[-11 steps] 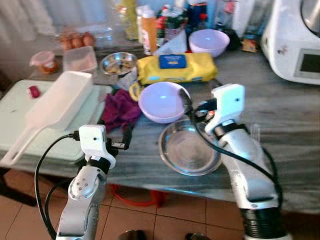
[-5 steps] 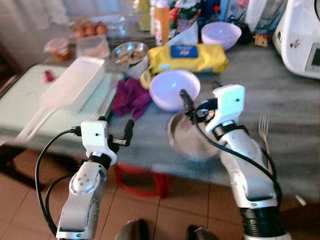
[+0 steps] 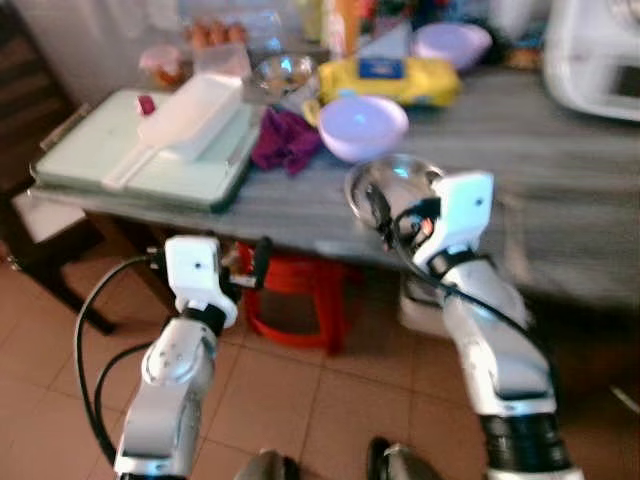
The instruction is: Setting the table
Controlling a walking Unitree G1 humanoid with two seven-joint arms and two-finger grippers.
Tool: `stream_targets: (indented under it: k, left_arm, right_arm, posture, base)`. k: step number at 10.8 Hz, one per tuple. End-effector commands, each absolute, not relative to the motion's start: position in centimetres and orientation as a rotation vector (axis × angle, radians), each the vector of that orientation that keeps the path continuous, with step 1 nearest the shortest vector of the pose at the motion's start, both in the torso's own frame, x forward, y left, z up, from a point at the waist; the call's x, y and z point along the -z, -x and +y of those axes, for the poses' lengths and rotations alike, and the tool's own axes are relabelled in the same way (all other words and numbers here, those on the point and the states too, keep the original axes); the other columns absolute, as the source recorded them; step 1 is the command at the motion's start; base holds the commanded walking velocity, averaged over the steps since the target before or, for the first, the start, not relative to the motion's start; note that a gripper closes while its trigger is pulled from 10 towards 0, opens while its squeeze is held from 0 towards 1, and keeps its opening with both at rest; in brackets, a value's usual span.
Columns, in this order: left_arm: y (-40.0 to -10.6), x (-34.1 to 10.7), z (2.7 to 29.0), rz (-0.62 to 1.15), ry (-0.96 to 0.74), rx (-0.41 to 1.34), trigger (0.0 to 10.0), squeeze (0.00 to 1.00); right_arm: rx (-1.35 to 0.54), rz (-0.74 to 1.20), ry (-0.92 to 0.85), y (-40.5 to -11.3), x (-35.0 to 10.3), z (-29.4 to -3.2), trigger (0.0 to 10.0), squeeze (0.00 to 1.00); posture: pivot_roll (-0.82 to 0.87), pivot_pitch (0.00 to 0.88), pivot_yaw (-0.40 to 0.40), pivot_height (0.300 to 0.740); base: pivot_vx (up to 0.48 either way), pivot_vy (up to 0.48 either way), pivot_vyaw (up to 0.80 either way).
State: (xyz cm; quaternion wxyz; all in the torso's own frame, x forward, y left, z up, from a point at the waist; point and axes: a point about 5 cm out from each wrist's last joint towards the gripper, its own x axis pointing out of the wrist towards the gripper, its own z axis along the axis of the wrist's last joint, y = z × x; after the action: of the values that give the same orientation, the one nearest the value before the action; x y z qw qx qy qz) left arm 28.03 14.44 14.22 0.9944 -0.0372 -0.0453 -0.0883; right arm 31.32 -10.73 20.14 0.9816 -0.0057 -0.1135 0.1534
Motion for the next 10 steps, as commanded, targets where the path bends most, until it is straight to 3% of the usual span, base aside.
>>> stream_targets:
  k: [1,7,10]
  left_arm:
    - [-27.8,-14.1,14.8,-0.082,0.072,0.160,10.0,0.00]
    - [-27.9,-13.8,14.6,-0.069,0.073,0.172,10.0,0.00]
    - [-27.7,-13.8,14.5,-0.083,0.074,0.189,10.0,0.00]
  right_arm:
    - [-0.297,-0.231,0.042,-31.4,-20.2,-10.6,10.0,0.00]
    - [-0.290,-0.192,0.007,-31.3,-19.2,-10.8,10.0,0.00]
    - [-0.289,-0.183,-0.003,-31.4,-19.0,-11.0,10.0,0.00]
  posture:
    - [-0.04,0.148,0.079,0.740]
    - [-0.04,0.150,0.079,0.740]
    - [-0.04,0.150,0.078,0.740]
  base:
    - [-0.375,0.000,0.00]
    - [-0.354,0.000,0.00]
    - [-0.181,0.000,0.00]
